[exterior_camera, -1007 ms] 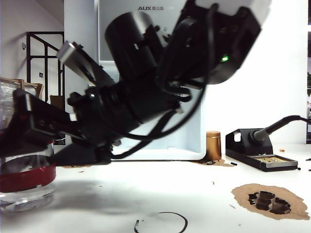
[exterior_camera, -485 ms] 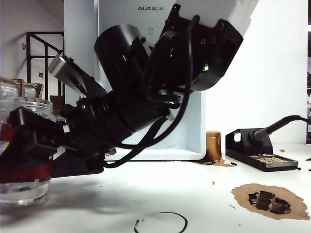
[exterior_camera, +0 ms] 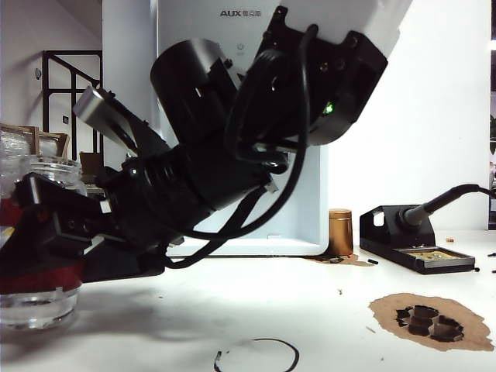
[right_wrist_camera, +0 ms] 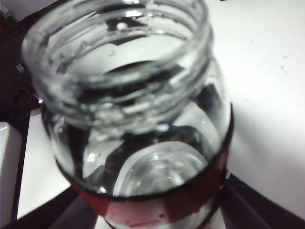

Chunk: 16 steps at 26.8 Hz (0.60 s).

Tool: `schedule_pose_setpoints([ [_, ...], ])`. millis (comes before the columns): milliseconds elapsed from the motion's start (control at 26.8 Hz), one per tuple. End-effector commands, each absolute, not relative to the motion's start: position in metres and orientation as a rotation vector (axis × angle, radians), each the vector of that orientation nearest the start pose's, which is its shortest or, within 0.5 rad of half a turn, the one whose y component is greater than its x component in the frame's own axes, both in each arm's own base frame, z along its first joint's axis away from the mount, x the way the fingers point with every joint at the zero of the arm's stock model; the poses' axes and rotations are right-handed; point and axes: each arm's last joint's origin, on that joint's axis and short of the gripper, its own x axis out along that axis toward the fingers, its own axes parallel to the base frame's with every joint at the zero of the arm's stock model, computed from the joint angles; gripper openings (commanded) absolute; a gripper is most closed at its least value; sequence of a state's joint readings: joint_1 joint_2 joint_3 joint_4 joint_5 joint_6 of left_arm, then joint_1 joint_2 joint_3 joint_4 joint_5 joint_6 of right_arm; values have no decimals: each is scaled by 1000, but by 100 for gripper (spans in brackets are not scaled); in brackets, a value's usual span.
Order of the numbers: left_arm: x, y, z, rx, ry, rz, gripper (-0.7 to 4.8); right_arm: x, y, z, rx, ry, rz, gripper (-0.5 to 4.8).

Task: Pick up the water bottle with two loops of red belts, then reach the front water dispenser and gently press the gray-black baffle horizontally to get a little water.

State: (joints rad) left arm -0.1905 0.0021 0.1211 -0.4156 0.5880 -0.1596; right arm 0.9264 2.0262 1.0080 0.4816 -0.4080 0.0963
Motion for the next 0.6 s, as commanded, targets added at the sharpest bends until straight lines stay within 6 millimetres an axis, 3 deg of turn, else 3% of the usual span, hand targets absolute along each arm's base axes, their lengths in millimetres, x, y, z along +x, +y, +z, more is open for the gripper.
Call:
schedule_pose_setpoints([
  [37,76,-31,167,-202,347,-751,-4,230,327,120,-84,576,1275,-2],
  [597,76,-31,167,-192,342,-752,-4,237,322,137,-223,427,1115,-2],
])
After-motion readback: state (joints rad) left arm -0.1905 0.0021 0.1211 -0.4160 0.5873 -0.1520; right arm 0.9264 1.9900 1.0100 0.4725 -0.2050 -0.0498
